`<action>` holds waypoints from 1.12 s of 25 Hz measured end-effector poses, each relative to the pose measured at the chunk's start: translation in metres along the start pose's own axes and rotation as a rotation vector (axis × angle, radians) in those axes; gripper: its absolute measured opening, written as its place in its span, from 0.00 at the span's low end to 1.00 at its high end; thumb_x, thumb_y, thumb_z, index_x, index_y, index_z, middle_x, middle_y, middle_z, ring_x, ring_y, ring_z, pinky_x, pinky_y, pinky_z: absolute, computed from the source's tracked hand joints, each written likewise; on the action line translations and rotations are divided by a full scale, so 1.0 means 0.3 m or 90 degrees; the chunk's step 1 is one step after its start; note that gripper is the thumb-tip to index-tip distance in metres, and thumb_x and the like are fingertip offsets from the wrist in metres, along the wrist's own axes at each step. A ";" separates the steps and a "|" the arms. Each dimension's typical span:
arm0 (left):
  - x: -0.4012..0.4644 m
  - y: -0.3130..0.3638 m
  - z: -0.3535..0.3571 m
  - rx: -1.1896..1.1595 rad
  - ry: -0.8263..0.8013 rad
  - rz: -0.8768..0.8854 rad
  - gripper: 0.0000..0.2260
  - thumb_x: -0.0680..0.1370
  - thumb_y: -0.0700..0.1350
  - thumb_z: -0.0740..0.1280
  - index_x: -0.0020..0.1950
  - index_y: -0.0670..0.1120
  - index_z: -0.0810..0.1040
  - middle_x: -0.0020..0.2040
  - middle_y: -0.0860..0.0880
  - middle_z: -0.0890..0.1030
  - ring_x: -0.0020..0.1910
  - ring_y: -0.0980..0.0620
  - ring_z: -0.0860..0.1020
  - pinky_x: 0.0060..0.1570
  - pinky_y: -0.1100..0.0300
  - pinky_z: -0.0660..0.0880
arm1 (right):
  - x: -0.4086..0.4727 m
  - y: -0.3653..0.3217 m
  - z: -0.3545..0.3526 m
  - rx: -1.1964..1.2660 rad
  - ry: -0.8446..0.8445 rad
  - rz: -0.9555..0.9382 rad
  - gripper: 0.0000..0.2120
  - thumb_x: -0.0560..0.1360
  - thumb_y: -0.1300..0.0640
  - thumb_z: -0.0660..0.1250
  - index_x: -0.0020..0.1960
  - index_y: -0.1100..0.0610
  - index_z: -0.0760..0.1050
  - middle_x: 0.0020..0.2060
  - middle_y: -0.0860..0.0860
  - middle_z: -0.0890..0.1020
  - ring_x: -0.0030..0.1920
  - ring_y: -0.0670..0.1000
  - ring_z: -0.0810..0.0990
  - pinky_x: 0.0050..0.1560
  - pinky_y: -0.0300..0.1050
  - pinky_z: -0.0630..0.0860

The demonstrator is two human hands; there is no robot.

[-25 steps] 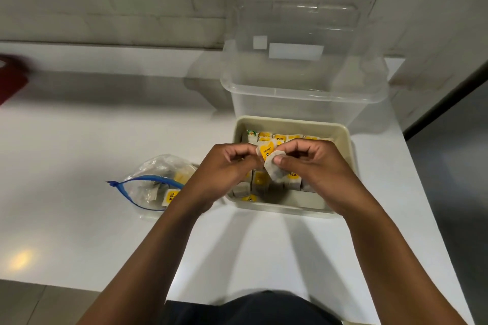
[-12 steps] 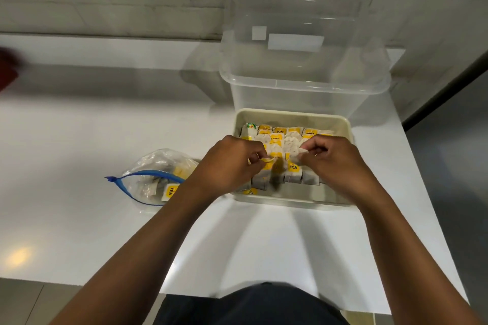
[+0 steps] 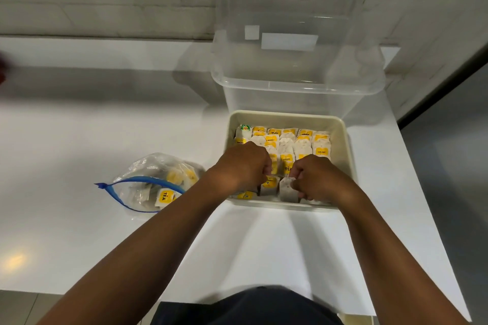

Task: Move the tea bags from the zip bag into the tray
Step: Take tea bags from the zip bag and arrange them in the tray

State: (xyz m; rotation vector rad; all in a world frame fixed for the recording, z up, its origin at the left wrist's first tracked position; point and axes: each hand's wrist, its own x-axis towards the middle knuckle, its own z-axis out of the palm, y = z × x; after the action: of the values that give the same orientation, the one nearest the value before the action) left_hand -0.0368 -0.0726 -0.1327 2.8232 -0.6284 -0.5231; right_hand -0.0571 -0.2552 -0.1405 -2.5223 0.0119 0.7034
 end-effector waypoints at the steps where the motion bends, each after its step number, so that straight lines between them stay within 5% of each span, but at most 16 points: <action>1: 0.010 0.002 0.012 0.046 0.024 -0.007 0.05 0.77 0.48 0.67 0.49 0.54 0.83 0.50 0.53 0.82 0.51 0.51 0.79 0.42 0.60 0.71 | 0.005 0.001 0.007 -0.020 0.026 -0.009 0.09 0.75 0.59 0.70 0.38 0.49 0.77 0.35 0.45 0.79 0.43 0.51 0.82 0.44 0.42 0.75; 4: 0.031 0.003 0.033 0.169 0.101 -0.014 0.07 0.79 0.48 0.65 0.51 0.52 0.83 0.49 0.52 0.82 0.52 0.50 0.79 0.41 0.59 0.67 | 0.020 0.006 0.033 -0.035 0.086 0.004 0.09 0.74 0.59 0.70 0.39 0.48 0.78 0.40 0.46 0.80 0.50 0.53 0.80 0.44 0.40 0.71; 8: 0.049 -0.003 0.050 0.178 0.103 -0.027 0.07 0.79 0.48 0.65 0.50 0.51 0.83 0.48 0.50 0.82 0.51 0.49 0.80 0.52 0.54 0.73 | 0.047 0.026 0.059 -0.055 0.128 0.030 0.04 0.74 0.58 0.69 0.43 0.50 0.80 0.48 0.49 0.83 0.52 0.55 0.80 0.50 0.45 0.77; 12: 0.068 -0.001 0.062 0.123 0.081 -0.036 0.07 0.77 0.47 0.67 0.52 0.52 0.83 0.51 0.50 0.82 0.51 0.47 0.81 0.44 0.56 0.75 | 0.066 0.032 0.056 -0.092 0.148 0.074 0.03 0.75 0.53 0.68 0.47 0.50 0.79 0.47 0.49 0.82 0.50 0.55 0.80 0.44 0.44 0.75; 28: 0.063 -0.009 0.088 0.104 0.139 -0.076 0.07 0.74 0.50 0.68 0.49 0.52 0.83 0.47 0.51 0.83 0.48 0.48 0.81 0.44 0.56 0.78 | 0.041 0.027 0.037 -0.056 0.237 0.043 0.09 0.74 0.53 0.68 0.55 0.48 0.79 0.52 0.48 0.83 0.57 0.53 0.78 0.54 0.47 0.77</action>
State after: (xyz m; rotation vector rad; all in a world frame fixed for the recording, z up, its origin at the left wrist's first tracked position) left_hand -0.0299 -0.0816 -0.1633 3.0277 -0.4827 -0.1851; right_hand -0.0531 -0.2554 -0.1585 -2.7117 0.2003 0.2548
